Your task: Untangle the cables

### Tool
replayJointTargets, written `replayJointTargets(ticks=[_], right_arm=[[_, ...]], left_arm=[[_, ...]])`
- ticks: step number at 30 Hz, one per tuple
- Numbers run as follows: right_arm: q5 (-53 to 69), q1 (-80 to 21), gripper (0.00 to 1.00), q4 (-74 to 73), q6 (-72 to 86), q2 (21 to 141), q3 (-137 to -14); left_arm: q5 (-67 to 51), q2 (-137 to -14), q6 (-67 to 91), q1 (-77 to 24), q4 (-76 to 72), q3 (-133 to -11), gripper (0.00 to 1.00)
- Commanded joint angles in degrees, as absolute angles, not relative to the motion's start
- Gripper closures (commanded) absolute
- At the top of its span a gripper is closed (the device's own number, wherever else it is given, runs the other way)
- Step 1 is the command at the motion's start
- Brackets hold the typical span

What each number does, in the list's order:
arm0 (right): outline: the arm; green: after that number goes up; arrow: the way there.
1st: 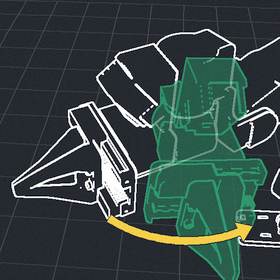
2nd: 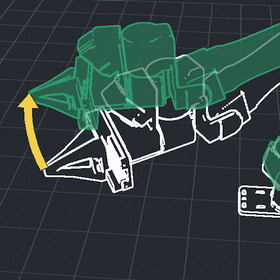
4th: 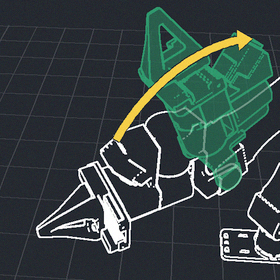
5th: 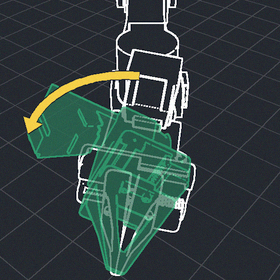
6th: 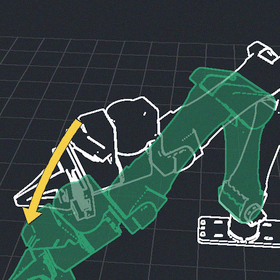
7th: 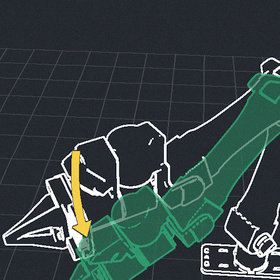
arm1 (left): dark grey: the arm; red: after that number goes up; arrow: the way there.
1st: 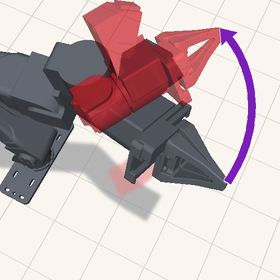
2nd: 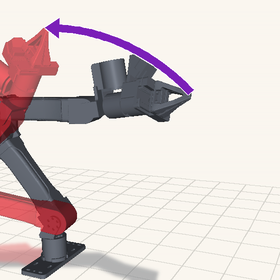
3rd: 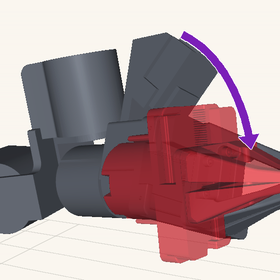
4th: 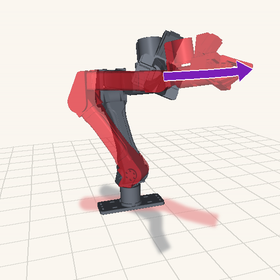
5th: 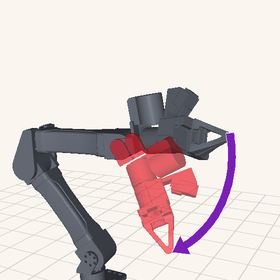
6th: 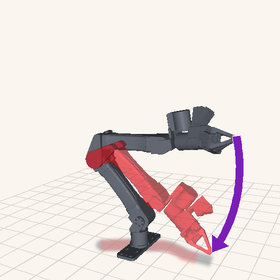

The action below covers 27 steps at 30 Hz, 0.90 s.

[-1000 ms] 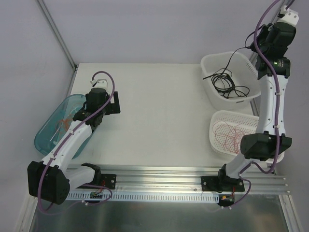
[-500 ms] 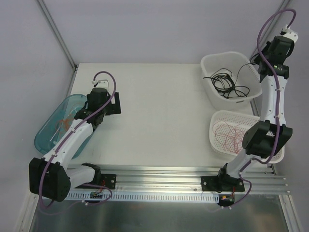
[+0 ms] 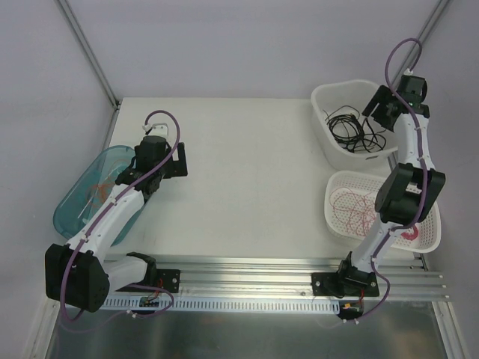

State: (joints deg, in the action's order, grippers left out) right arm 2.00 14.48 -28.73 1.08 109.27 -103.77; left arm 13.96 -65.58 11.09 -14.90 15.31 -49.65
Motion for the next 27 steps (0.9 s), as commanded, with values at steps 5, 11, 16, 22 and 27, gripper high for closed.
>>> replayJointTargets(ticks=[5,11,16,22,27], right_arm=[[11.3,8.5,0.23,-29.6,-4.7,104.4,-106.3],[9.7,4.9,0.22,-27.8,-3.4,98.2,-100.6],[8.3,4.3,0.07,-28.4,-2.5,86.7,-93.0],[2.9,4.3,0.03,-38.7,-3.0,69.6,-92.2],[-1.8,4.3,0.03,-46.6,-3.0,53.2,-90.9]], left_arm=[[12.5,-65.6,11.1,-14.4,14.1,-50.4,0.01],[12.7,-65.0,11.1,-14.4,14.1,-50.3,0.01],[11.8,-62.8,11.6,-14.4,14.1,-50.0,0.01],[9.4,-55.1,12.3,-14.4,14.1,-49.9,0.01],[10.2,-42.1,12.3,-14.4,18.6,-52.0,0.01]])
